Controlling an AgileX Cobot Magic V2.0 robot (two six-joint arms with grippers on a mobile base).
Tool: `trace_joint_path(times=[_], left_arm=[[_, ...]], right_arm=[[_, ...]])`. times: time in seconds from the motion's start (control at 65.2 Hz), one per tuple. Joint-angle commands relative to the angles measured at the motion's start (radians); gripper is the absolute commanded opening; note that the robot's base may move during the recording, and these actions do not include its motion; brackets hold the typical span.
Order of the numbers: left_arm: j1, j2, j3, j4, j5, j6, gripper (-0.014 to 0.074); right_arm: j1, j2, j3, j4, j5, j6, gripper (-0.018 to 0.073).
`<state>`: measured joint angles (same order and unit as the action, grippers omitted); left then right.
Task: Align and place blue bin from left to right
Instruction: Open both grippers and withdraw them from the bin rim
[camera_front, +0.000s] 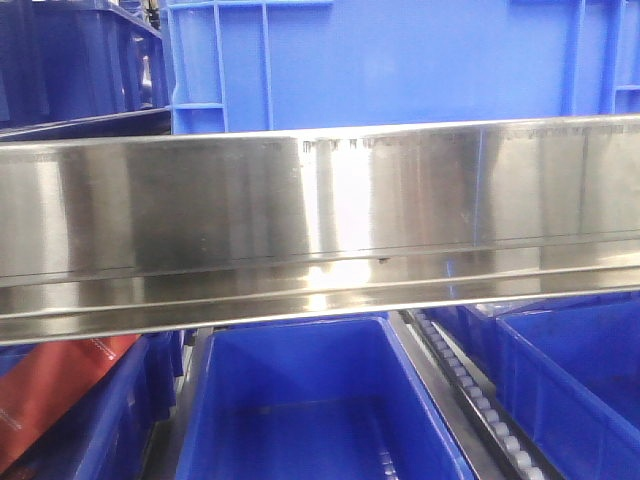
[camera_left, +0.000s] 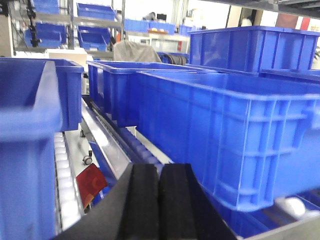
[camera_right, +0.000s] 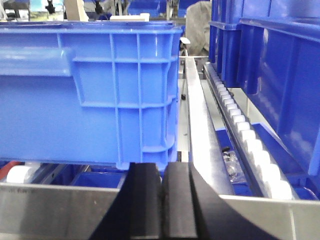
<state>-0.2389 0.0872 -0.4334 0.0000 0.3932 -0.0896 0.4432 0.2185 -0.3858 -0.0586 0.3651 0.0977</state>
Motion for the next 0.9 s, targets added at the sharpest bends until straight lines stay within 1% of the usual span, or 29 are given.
trace_joint_path(times=[0.0,0.107,0.889], left_arm=[[-0.004,-0.052,0.051,0.011,-0.044,0.005,-0.0111],[-0.004,-0.082,0.08,0.011,-0.04,0.005,-0.0111],[-0.004,-0.087,0.08,0.011,-0.044,0.005,-0.0111]], right_arm=[[-0.005,-0.013,0.006,-0.011,-0.045,-0.006,-0.0162],[-0.005,-0.013,0.006,-0.011,-0.067,-0.006,-0.0162],[-0.005,-0.013,0.006,-0.011,-0.067,-0.006,-0.0162]])
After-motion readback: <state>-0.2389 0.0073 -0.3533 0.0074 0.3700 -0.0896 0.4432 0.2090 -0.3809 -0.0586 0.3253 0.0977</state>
